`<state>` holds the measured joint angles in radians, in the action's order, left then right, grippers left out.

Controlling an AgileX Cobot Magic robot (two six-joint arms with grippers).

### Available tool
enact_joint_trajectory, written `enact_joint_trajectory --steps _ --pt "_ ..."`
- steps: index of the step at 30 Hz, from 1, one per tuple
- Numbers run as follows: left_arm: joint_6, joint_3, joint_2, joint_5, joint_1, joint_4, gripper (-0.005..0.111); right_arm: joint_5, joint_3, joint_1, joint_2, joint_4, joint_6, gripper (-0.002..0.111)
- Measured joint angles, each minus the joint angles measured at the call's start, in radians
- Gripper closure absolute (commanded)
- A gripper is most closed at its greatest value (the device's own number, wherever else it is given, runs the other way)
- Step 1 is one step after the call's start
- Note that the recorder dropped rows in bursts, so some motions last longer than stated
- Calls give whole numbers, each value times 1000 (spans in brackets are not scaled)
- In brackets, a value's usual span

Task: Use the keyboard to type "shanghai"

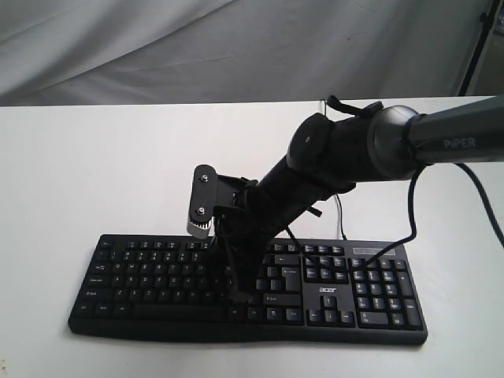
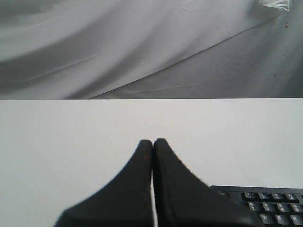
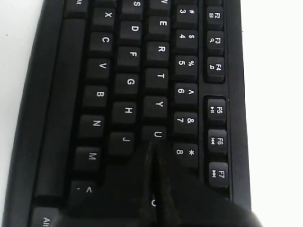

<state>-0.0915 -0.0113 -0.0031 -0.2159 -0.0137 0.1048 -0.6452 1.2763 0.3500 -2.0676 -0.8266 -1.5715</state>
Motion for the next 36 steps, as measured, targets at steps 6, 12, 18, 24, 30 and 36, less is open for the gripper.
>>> enact_joint_trajectory --steps 6,12,18,24,30,36 --pt "0 0 0 0 0 0 106 0 0 0 0 0 0 108" --pt "0 0 0 0 0 0 106 0 0 0 0 0 0 108" --pt "0 0 0 0 0 0 106 0 0 0 0 0 0 108" --pt "0 0 0 0 0 0 106 0 0 0 0 0 0 108" --pt "0 0 0 0 0 0 106 0 0 0 0 0 0 108" --pt "0 0 0 0 0 0 106 5 0 0 -26 0 -5 108"
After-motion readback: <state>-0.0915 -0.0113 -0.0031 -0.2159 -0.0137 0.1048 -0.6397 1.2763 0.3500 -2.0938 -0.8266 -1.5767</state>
